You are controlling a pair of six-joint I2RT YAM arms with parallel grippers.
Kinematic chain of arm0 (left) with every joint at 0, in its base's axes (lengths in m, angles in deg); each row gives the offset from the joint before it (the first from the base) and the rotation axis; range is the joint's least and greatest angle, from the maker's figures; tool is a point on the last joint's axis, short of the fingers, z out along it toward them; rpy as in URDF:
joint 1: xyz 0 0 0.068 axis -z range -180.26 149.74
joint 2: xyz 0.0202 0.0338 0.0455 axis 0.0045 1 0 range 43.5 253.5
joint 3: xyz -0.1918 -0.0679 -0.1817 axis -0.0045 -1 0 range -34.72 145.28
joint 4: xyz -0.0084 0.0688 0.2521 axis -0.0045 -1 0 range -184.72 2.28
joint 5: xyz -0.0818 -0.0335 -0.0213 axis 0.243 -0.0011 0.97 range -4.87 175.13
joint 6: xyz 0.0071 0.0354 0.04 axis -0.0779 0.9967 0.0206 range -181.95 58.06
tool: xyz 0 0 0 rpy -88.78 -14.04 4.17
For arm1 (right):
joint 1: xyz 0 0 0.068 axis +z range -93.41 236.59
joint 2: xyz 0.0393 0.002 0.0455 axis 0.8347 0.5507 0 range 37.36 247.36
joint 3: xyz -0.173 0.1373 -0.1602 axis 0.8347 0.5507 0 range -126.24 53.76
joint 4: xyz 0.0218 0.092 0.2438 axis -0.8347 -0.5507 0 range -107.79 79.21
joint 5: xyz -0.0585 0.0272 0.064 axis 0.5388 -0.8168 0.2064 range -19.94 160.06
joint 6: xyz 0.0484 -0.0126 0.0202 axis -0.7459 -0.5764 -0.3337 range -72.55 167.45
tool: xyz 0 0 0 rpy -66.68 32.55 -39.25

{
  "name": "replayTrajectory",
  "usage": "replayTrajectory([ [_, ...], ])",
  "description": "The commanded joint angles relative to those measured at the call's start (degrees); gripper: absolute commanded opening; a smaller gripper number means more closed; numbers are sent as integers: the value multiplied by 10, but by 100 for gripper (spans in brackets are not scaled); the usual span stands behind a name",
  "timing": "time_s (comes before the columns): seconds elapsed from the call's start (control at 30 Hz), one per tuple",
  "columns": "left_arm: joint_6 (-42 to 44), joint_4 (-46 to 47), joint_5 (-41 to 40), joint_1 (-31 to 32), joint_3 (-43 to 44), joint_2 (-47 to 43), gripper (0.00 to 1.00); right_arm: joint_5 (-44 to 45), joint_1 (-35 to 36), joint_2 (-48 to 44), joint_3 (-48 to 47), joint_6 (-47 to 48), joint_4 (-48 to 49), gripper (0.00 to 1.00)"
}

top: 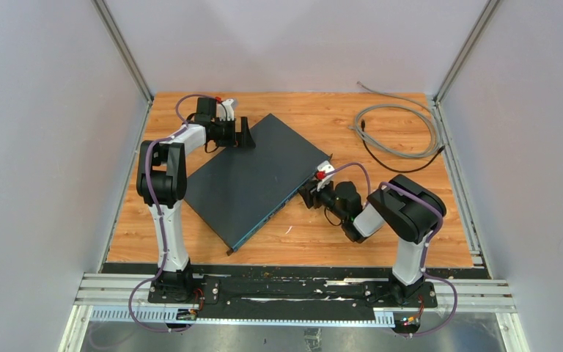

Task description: Pull the plug off the socket

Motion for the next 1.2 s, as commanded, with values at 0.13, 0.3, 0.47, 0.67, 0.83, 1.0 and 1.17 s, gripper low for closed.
replayTrajectory([
  [0.13,-5,-108,-22,21,-27,25,97,41,20,19,-15,-15,60,40],
  [0.3,-4,-109,-22,21,-28,23,97,35,21,14,-13,-11,66,21],
  [0.47,-4,-110,-24,21,-28,22,97,29,21,7,-11,-1,44,14],
  [0.67,-4,-111,-27,21,-27,23,97,11,18,20,1,-13,45,21],
  [0.83,-4,-111,-27,20,-27,23,97,13,10,30,8,-49,44,21],
  [1.0,-5,-112,-30,21,-27,21,97,-1,8,24,5,-49,-23,22],
  [1.17,-8,-113,-30,20,-25,23,97,4,7,-18,7,-18,-64,22],
])
